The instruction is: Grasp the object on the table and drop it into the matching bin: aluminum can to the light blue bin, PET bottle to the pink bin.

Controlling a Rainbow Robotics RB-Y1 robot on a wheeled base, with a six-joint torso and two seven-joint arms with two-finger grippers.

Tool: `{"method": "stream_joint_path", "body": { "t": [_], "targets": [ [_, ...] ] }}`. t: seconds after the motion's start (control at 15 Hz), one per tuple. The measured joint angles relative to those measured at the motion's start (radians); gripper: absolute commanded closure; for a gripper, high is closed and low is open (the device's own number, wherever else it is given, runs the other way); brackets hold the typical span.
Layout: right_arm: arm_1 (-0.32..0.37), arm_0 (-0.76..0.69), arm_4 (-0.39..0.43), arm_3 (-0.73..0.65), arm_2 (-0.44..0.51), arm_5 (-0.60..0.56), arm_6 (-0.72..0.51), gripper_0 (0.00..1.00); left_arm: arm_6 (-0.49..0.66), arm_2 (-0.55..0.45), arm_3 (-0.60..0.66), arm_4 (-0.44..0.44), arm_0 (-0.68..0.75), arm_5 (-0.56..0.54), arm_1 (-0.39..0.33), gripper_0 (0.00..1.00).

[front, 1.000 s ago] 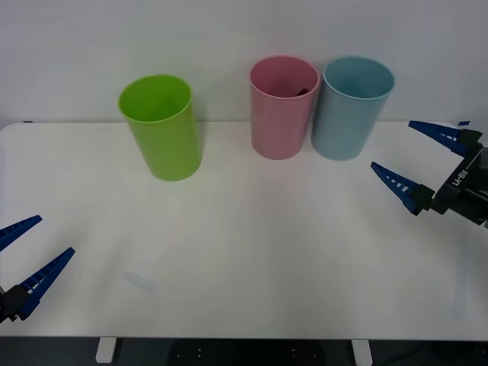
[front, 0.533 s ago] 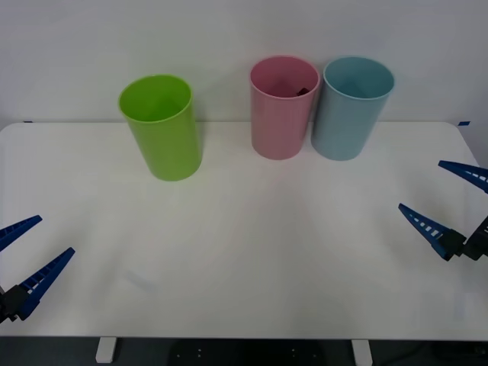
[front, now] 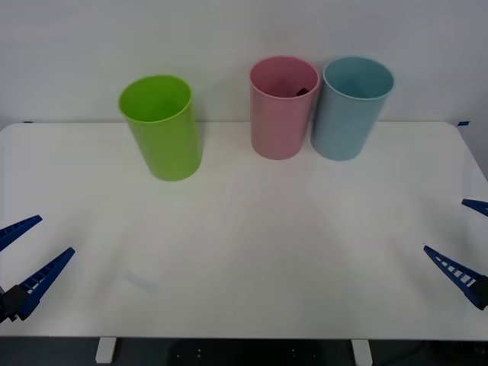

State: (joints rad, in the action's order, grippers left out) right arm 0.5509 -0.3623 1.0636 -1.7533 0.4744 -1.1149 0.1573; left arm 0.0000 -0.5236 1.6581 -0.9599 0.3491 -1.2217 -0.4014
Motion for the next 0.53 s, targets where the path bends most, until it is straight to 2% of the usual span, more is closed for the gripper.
{"method": "stream_joint_path", "body": {
  "t": [0.53],
  "targets": [
    [0.000, -0.034, -0.007, 0.000, -0.003, -0.026, 0.004, 0.00, 0.000, 0.000, 0.000, 0.000, 0.000, 0.000, 0.000, 0.00]
  ]
}}
